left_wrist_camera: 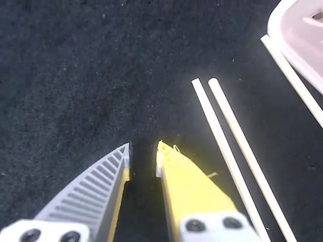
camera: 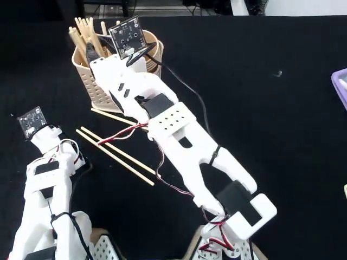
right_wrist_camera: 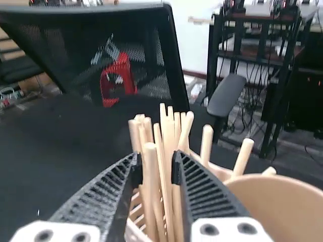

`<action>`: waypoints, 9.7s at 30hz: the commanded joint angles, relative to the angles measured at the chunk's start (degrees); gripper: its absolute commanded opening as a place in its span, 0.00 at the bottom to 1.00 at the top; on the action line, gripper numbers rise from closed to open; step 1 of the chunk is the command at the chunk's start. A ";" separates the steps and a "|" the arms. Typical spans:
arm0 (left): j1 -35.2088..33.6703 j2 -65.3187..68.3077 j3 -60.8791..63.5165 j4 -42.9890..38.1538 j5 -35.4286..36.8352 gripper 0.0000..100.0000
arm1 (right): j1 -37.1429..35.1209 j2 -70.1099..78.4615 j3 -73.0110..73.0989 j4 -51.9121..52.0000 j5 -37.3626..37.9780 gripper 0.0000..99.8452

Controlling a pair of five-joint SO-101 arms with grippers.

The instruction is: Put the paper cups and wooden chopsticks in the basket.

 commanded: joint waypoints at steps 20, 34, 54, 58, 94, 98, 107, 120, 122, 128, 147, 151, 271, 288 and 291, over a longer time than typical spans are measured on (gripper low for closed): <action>-0.57 -0.97 -0.40 -0.79 -0.09 0.10 | 1.05 -41.10 34.33 40.00 0.79 0.10; -0.48 -0.79 -0.48 -0.79 -0.09 0.10 | 13.36 -12.09 40.66 20.92 17.32 0.22; -0.48 -1.05 -0.40 -0.79 -0.09 0.10 | 10.46 -9.19 38.20 39.65 31.30 0.01; -0.48 -1.05 -0.40 -0.79 -0.09 0.10 | 7.74 -19.12 44.18 44.75 31.38 0.01; -0.66 -1.14 -0.40 -0.79 -0.09 0.10 | -9.23 4.62 10.86 43.43 20.40 0.17; -4.00 -0.88 -0.84 -0.79 0.35 0.10 | -9.23 9.89 5.93 45.27 20.48 0.17; -5.14 -0.97 -0.84 -0.79 0.35 0.10 | -9.23 16.40 2.15 44.92 20.84 0.17; -5.32 -0.97 -0.84 -0.79 0.35 0.10 | -9.23 23.96 -4.00 50.73 23.21 0.01; -5.32 -0.97 -0.84 -0.79 0.35 0.10 | -8.97 23.78 -3.91 52.66 24.18 0.02; -5.41 -1.05 -0.84 -0.79 0.35 0.10 | -8.88 19.74 -3.91 57.67 24.18 0.01; -5.32 -1.05 -0.84 -0.79 0.35 0.10 | -3.25 -23.87 0.66 41.85 20.84 0.01; -5.32 -1.05 -0.84 -0.79 0.35 0.10 | -2.99 -23.78 1.01 19.96 10.99 0.01; -5.05 -1.14 -0.75 -0.88 0.35 0.10 | -3.78 -2.95 -13.32 -12.75 13.89 0.01; -5.05 -1.23 -0.75 -0.88 0.18 0.10 | 2.64 3.82 -9.01 -12.66 1.14 0.01; -5.05 -1.23 -0.84 -0.88 0.26 0.10 | 3.60 3.47 -9.01 -12.66 0.70 0.01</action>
